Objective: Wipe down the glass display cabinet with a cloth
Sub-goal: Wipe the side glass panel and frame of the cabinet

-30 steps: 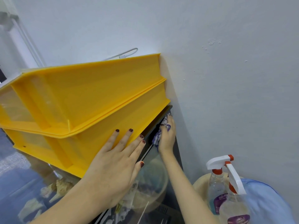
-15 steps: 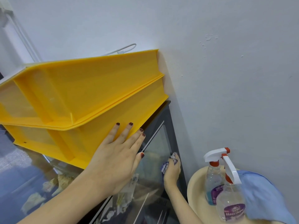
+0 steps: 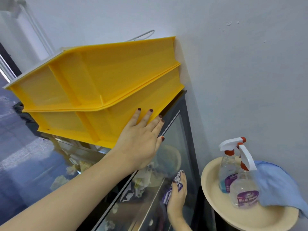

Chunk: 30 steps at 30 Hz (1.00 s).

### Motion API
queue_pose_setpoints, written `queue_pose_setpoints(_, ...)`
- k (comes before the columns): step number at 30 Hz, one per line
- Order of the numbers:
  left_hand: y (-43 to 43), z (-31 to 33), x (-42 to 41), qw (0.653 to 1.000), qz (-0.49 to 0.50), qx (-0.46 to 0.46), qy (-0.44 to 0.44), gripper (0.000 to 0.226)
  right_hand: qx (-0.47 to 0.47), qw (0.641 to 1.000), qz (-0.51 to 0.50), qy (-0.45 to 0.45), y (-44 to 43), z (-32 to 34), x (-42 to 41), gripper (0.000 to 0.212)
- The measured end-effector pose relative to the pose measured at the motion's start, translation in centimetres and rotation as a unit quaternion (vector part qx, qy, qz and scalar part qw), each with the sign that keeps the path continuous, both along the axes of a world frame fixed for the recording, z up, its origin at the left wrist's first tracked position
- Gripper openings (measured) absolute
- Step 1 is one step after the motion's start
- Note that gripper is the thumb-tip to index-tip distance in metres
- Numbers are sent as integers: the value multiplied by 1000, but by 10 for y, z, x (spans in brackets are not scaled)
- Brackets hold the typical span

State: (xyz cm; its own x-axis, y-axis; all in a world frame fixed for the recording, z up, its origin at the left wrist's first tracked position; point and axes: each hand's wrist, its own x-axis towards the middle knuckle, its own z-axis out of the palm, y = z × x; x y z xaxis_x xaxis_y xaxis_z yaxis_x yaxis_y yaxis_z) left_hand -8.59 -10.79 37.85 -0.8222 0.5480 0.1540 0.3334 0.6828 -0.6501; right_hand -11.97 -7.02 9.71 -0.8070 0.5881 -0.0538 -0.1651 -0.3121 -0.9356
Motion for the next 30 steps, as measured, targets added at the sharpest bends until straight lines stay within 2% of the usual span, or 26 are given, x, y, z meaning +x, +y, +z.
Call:
queue_pose_setpoints(3,-1,-3,-2,1000,4,-21,3,58,21,1000,1,2,-3,44,5,51)
queue_pose_setpoints(7,-1,-3,-3,1000,-2,-23,8,57,77,992,28,91,-49,81,62,54)
queue_pose_setpoints(10,-1,-2,-4,999,-4,-37,7,57,145,981,-24,127,-73,79,100,62)
queue_pose_setpoints(11,-1,-1,-4,999,0,-38,4,57,144,981,-34,128,-76,74,105,60)
queue_pose_setpoints(13,-2,2,4,999,0,-40,-7,58,73,992,-13,104,-74,65,107,50)
queue_pose_setpoints(16,-13,3,26,998,-2,-41,-38,59,-5,1000,13,27,-59,69,100,49)
queue_pose_setpoints(19,-43,1,57,996,-12,-3,-86,60,-2,1000,1,2,-68,89,114,48)
queue_pose_setpoints(22,-80,0,94,985,-3,83,-154,60,62,996,-9,66,-119,97,165,49)
queue_pose_setpoints(24,-92,0,109,981,4,99,-164,60,122,989,-7,80,-146,90,191,58)
queue_pose_setpoints(26,-93,-1,115,984,6,88,-155,60,165,985,10,54,-152,77,199,59)
queue_pose_setpoints(28,-89,-1,114,986,5,83,-144,59,141,989,4,48,-146,62,198,55)
queue_pose_setpoints(30,-87,0,112,984,6,93,-149,59,63,997,-20,46,-136,51,197,47)
